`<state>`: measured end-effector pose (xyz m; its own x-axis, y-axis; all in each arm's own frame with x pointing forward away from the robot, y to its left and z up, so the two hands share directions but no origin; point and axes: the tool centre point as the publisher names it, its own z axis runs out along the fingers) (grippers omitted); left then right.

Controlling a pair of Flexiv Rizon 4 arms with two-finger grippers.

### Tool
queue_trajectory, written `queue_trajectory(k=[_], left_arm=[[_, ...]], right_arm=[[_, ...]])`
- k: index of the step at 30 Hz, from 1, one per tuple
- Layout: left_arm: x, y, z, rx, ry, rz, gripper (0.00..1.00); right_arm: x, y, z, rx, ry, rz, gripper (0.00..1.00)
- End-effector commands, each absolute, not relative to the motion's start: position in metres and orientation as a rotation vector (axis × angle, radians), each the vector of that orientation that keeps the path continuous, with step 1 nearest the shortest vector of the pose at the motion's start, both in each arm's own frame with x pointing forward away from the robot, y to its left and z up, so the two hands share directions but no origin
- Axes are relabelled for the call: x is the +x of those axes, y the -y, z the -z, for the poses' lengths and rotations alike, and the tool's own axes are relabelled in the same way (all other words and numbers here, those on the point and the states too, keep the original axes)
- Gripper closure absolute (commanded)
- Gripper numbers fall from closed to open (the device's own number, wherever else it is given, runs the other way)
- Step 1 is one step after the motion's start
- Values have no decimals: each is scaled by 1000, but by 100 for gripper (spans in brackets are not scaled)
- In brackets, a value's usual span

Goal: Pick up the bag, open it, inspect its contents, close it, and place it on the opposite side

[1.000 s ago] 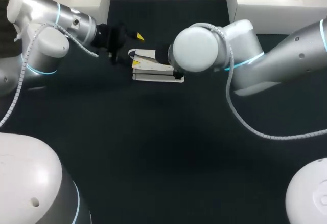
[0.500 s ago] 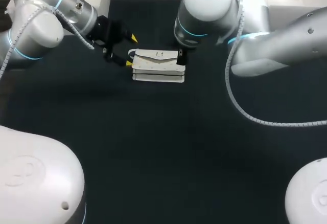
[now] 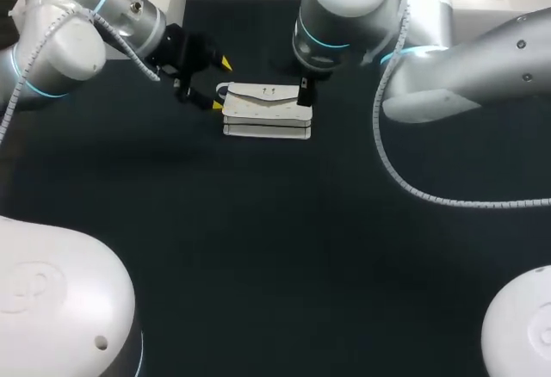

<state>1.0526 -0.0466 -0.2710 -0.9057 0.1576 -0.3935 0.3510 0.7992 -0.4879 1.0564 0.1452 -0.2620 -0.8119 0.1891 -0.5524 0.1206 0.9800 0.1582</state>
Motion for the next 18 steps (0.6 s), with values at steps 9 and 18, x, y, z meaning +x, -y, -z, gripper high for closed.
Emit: queue_trajectory(k=[9,18], left_arm=[[1054,49,236,-869,-2926,774,0],[1056,36,245,-1455,-2783,1026,0]], right_arm=[[1075,-122,239,1045,-2740,-288,0],[1059,-117,239,1533,-2608,-483,0]])
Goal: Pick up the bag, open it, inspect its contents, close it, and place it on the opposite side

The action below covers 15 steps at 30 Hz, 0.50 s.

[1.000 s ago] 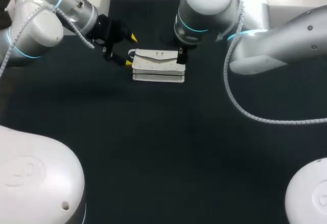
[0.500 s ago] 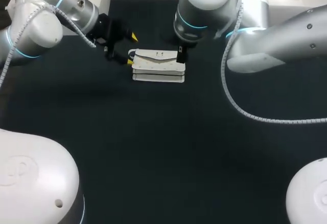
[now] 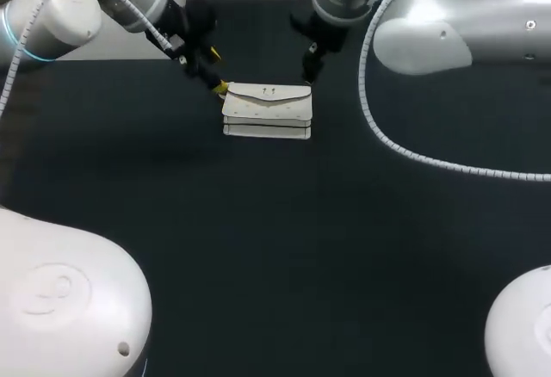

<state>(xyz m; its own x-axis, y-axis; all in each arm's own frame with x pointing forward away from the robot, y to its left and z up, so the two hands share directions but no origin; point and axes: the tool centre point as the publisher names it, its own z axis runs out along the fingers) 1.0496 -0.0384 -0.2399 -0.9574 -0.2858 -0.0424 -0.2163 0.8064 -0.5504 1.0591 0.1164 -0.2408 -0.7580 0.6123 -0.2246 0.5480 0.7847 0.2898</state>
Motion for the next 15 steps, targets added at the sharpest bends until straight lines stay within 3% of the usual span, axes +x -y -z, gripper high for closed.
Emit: queue_trajectory(k=[1,7,15], left_arm=[[1056,35,247,-1512,-2738,1062,0],[1057,30,256,-1796,-2550,1276,0],[1061,31,252,-1737,-2564,1263,0]], right_arm=[[1057,-118,242,1567,-2580,-495,0],[1051,-121,256,1853,-2498,-673,0],[1052,-123,263,2029,-2434,-627,0]])
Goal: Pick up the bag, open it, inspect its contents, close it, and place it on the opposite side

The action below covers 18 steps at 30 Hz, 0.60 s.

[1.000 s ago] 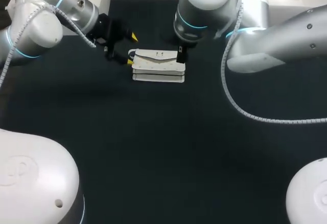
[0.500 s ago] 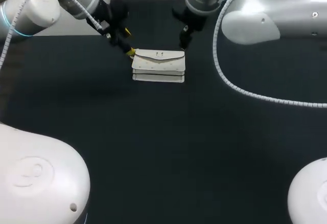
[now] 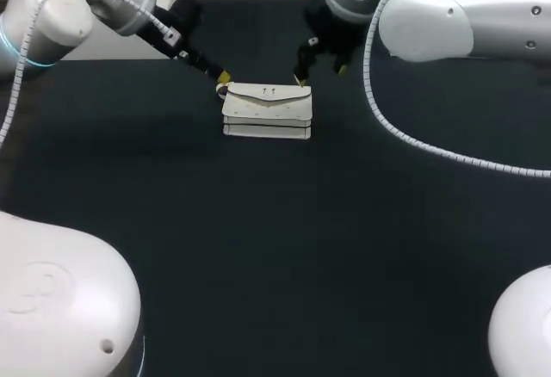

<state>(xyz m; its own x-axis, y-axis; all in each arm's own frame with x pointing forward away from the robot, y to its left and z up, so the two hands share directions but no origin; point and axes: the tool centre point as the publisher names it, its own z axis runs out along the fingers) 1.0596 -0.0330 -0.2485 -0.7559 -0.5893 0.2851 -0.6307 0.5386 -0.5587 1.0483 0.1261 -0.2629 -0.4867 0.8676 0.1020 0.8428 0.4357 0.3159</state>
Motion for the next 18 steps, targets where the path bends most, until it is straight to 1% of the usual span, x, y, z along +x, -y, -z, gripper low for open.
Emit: queue_trajectory(k=[1,8,10,12,18], left_arm=[[1061,31,252,1526,2253,-1110,0],[1061,31,252,1526,2253,-1110,0],[1071,38,260,1617,2023,-1100,0],[1074,40,268,1660,1902,-1089,0],[1084,30,275,1671,1652,-1061,0]], right_arm=[[1052,-123,263,2029,-2434,-627,0],[1052,-123,263,2029,-2434,-627,0],[1055,-125,265,2096,-2373,-626,0],[1059,-125,265,2179,-2364,-741,0],[1068,-119,271,2421,-2269,-874,0]])
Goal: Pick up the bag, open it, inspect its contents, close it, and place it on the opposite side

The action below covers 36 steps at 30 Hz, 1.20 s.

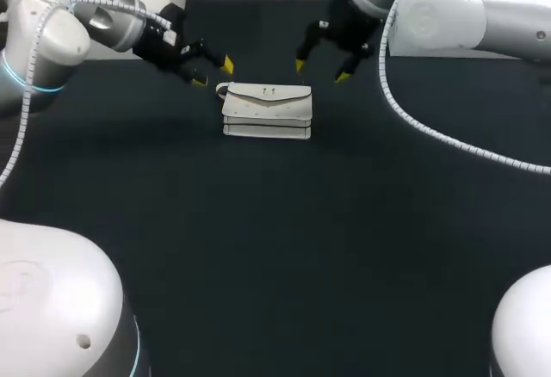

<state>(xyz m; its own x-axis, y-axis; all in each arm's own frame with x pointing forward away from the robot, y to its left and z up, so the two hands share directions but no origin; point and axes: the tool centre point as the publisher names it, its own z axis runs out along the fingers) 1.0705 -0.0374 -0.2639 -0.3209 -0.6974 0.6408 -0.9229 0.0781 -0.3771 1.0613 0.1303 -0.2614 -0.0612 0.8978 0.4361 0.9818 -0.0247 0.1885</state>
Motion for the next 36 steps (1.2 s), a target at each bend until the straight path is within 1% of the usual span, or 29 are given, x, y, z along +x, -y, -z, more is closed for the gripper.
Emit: queue_trajectory(k=[1,11,23,36], left_arm=[[1085,30,276,1666,1635,-1051,0],[1106,29,291,1689,1392,-937,0],[1112,33,306,1716,1350,-892,0],[1111,37,309,1728,1393,-889,0]], right_arm=[[1069,-118,272,-2007,1859,728,0],[1088,-118,295,-1979,1661,684,0],[1093,-126,317,-1868,1532,812,0],[1093,-126,317,-1868,1532,812,0]])
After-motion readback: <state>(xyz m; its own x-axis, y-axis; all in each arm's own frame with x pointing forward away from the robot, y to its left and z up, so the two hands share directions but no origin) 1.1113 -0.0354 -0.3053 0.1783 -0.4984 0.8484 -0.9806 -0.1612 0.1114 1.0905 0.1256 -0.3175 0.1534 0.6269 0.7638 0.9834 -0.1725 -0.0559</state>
